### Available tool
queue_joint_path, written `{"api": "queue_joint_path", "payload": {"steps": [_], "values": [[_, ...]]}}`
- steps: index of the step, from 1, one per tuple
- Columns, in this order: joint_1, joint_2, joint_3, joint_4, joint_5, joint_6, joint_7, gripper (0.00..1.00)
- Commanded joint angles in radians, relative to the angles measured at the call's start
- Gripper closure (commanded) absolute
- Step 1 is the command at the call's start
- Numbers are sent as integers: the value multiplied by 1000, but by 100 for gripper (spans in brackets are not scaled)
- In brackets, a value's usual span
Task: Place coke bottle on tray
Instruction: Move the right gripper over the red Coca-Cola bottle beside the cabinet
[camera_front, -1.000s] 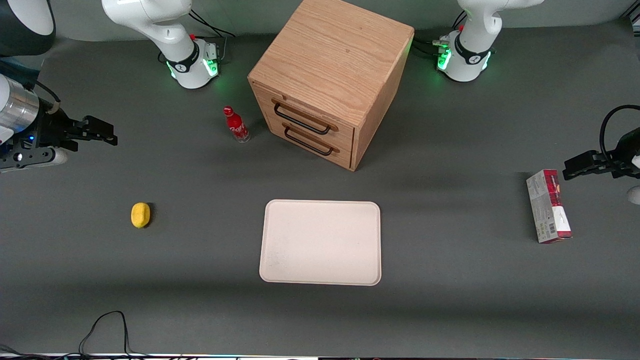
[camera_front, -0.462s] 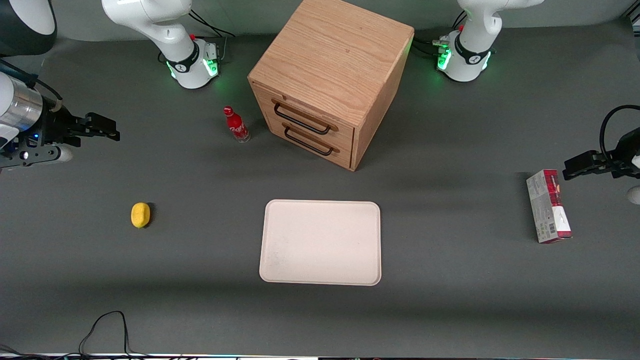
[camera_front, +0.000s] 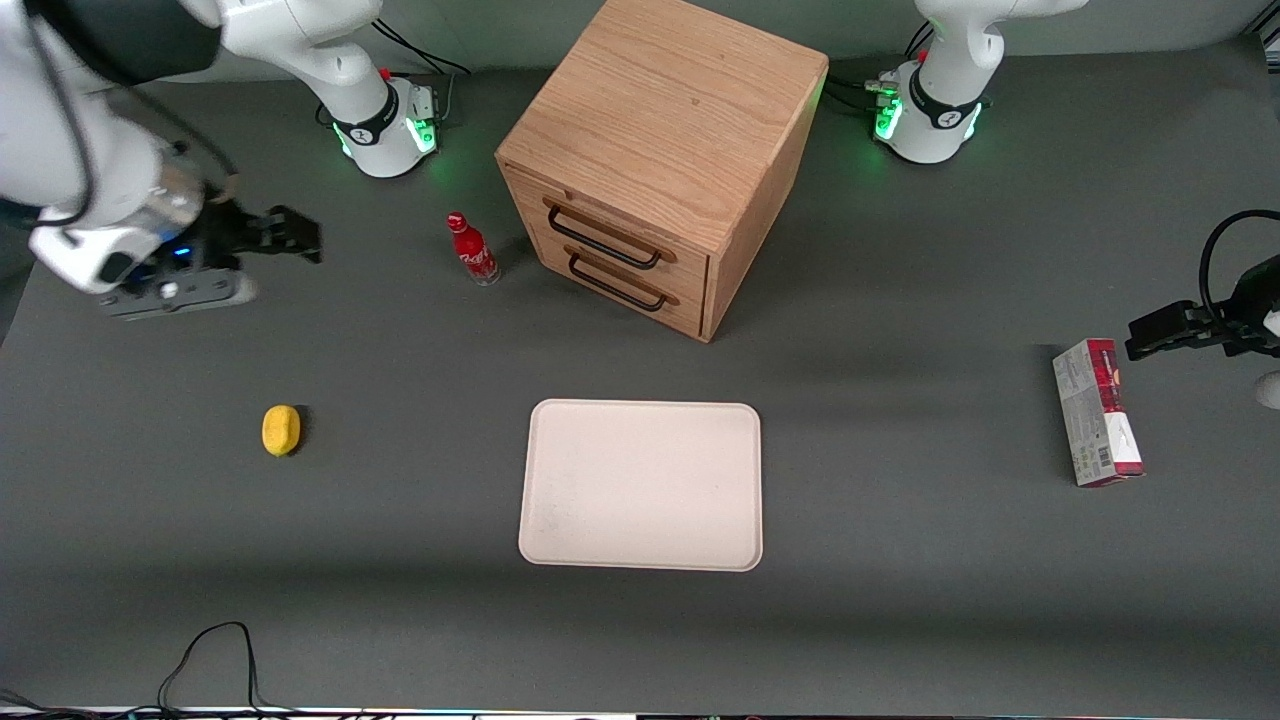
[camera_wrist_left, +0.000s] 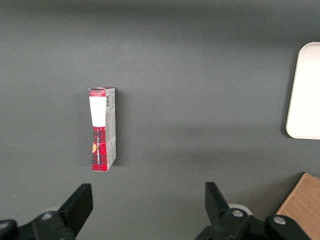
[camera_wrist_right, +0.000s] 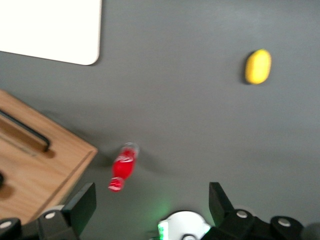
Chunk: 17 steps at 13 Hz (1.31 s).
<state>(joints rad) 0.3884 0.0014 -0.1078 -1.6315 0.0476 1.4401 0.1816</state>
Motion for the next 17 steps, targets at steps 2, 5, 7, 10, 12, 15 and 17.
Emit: {"api": "queue_joint_path", "payload": {"steps": [2,5,7,10,12,15,17], "values": [[136,-27,-12,-16,40,-20,183,0],[165,-50,-12,-59,49,-18,206,0],[165,-69,-12,-96,49,-10,206,0],[176,-151,-12,-241,49,69,206,0],[188,-251,-12,-426,49,181,205,0],[208,-348,-12,-654,48,322,205,0],[231,-377,-10,-743,48,380,206,0]]}}
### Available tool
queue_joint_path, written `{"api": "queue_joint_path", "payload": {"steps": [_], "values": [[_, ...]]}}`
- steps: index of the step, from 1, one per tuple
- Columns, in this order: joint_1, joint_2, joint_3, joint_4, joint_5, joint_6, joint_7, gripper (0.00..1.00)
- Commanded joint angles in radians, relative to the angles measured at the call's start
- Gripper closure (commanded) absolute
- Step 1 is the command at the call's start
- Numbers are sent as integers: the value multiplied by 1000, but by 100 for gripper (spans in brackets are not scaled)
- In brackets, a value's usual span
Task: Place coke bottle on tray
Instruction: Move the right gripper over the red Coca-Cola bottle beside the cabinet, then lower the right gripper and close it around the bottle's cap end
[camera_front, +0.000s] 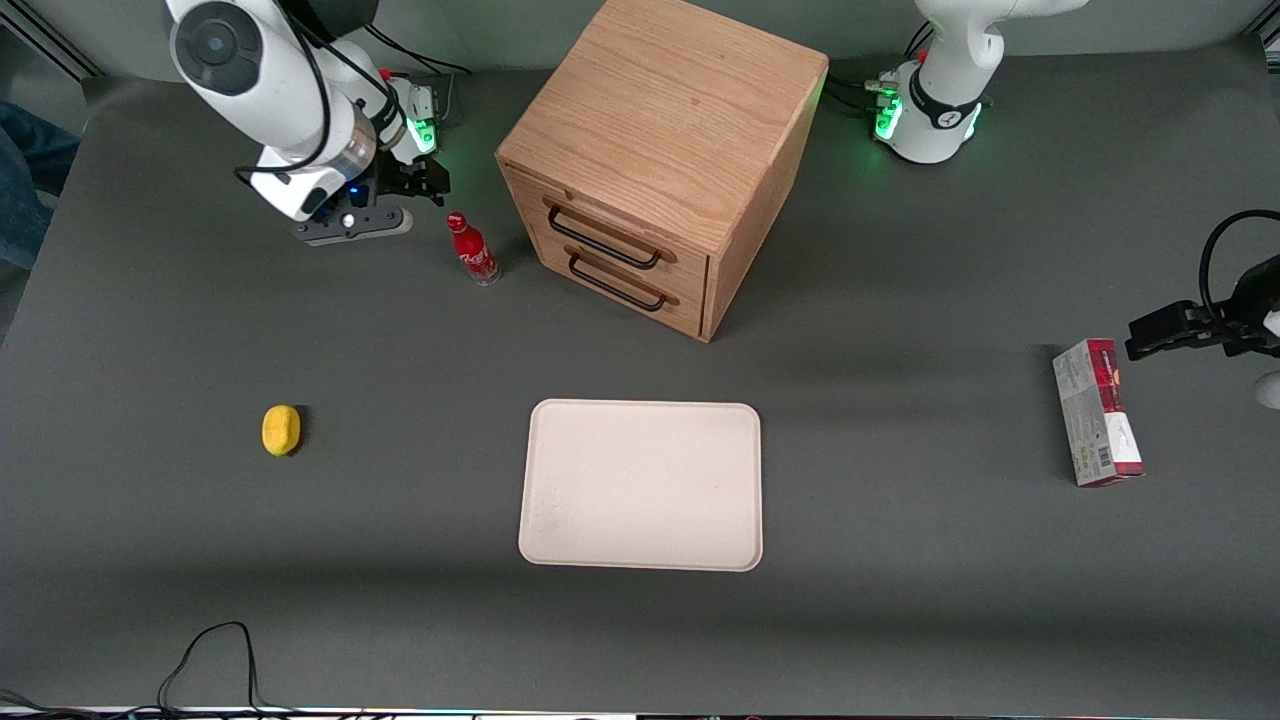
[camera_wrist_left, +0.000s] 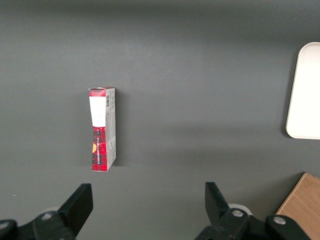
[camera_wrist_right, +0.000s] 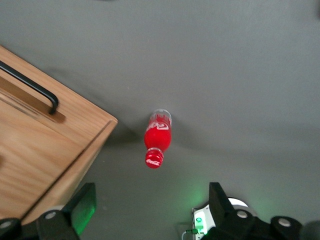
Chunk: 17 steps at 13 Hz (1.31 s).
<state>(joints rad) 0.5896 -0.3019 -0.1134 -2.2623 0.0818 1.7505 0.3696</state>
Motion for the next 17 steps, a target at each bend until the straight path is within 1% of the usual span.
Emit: {"api": "queue_joint_path", "payload": {"steps": [1,3,4,6,10,13,16,17], "values": [[33,-89,-5,-167,13,128,19,0],[42,-97,-2,-238,12,214,44,0],[74,-97,-2,-271,9,271,57,0],[88,-95,-2,-351,6,372,58,0],[110,-79,-2,-434,3,489,58,0],[111,-45,-2,-453,3,546,58,0],[111,-28,-2,-454,3,561,58,2],[111,-28,-2,-454,3,561,58,6]]}}
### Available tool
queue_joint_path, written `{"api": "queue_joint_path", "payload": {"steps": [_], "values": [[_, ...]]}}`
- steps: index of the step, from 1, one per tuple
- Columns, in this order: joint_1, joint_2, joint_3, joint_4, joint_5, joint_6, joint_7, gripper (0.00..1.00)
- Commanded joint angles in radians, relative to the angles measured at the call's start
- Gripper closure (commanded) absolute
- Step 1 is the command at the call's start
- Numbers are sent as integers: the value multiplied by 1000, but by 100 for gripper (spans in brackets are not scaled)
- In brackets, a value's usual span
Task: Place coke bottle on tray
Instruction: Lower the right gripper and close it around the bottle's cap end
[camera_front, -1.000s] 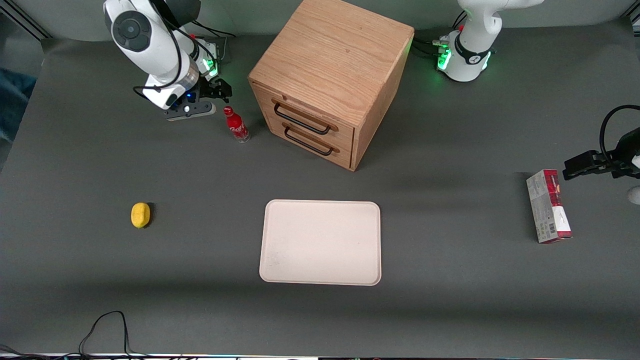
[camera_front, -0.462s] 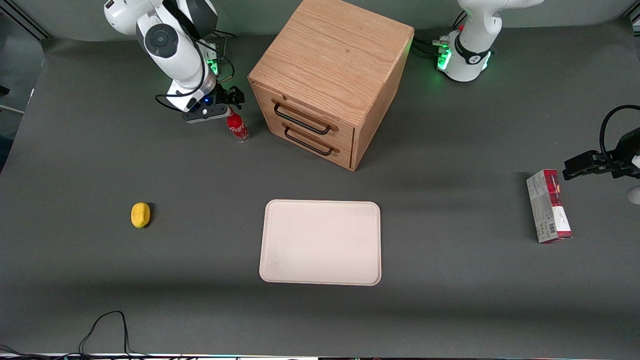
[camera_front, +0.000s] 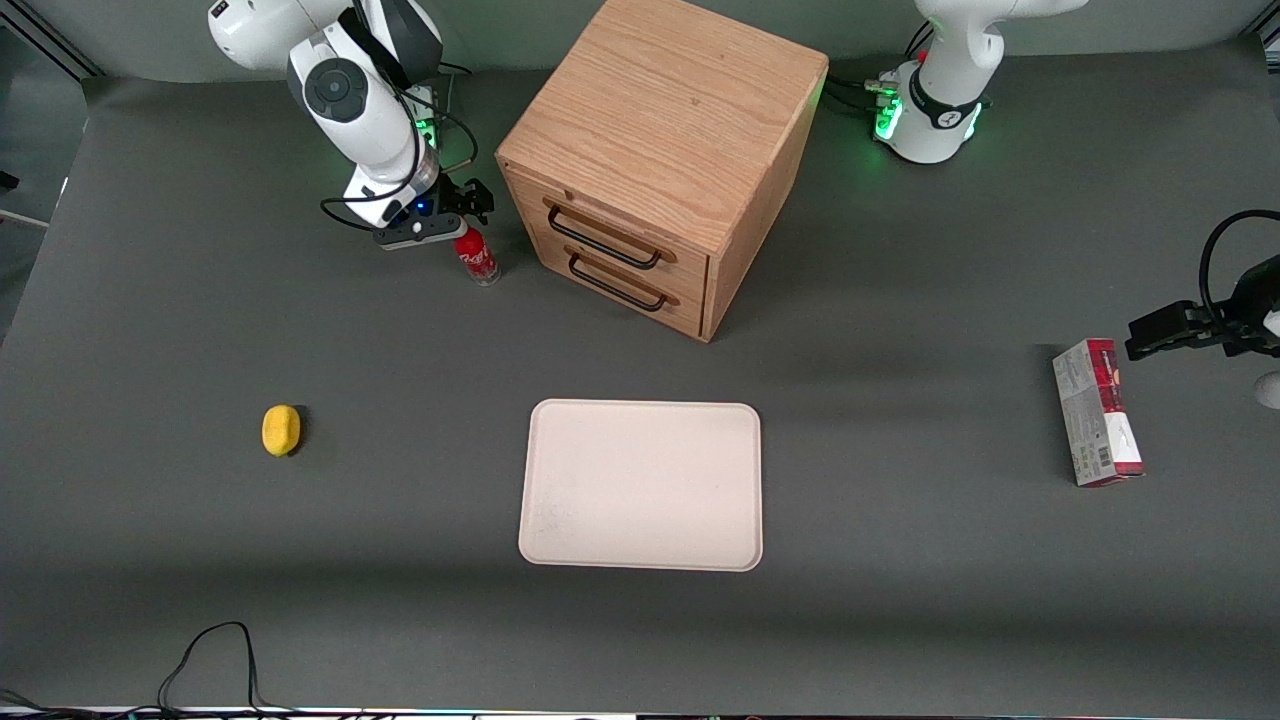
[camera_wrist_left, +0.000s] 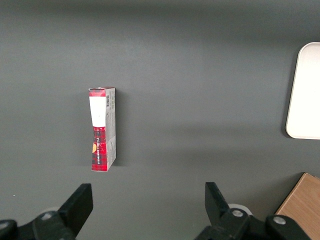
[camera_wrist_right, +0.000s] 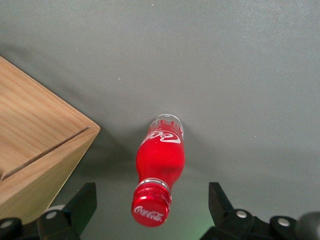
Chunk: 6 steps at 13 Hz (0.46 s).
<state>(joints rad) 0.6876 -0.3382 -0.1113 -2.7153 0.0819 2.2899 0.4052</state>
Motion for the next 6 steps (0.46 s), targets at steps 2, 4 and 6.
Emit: {"api": "queue_joint_path", "payload": {"steps": [2,4,6], "values": [[13,10,-4,-1,2,22,23,42],[13,10,-4,-1,2,22,23,83],[13,10,-4,-1,2,22,23,96]]}}
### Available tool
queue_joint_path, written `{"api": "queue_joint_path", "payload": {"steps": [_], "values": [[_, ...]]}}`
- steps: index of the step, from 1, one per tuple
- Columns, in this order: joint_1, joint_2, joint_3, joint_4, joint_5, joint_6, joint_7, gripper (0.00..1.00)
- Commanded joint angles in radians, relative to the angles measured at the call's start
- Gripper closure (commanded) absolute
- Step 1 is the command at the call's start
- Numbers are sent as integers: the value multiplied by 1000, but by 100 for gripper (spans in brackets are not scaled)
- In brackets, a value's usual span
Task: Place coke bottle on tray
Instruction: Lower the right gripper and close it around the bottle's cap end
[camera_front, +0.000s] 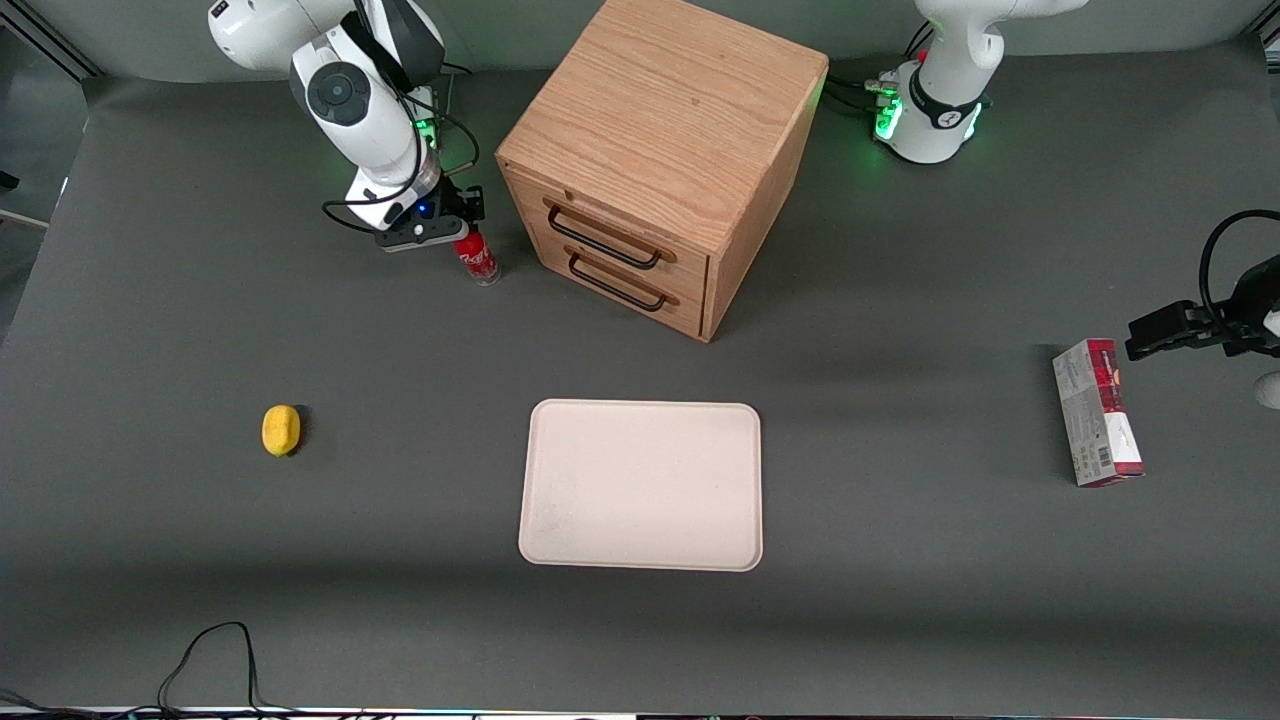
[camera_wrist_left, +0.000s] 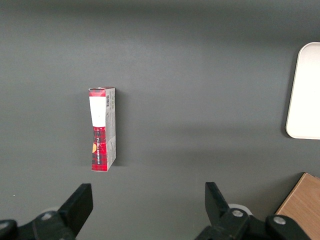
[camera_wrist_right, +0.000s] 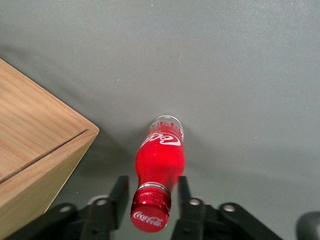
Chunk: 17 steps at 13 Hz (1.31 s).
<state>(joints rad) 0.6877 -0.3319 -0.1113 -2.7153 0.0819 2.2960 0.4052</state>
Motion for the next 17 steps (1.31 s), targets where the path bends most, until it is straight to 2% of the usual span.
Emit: {"api": "queue_joint_path", "payload": {"steps": [1,6,8,10,12,14,16,17], "values": [[13,4,-4,-1,2,16,23,96],[6,5,-7,15,-2,13,18,96],[-13,7,-30,72,-8,-12,7,95],[-43,39,-66,188,-49,-90,-3,95],[-43,126,-119,396,-56,-241,-28,94],[-43,300,-148,710,-51,-480,-57,92],[-48,494,-165,1040,-25,-671,-59,92],[-63,572,-168,1183,25,-750,-60,91]]}}
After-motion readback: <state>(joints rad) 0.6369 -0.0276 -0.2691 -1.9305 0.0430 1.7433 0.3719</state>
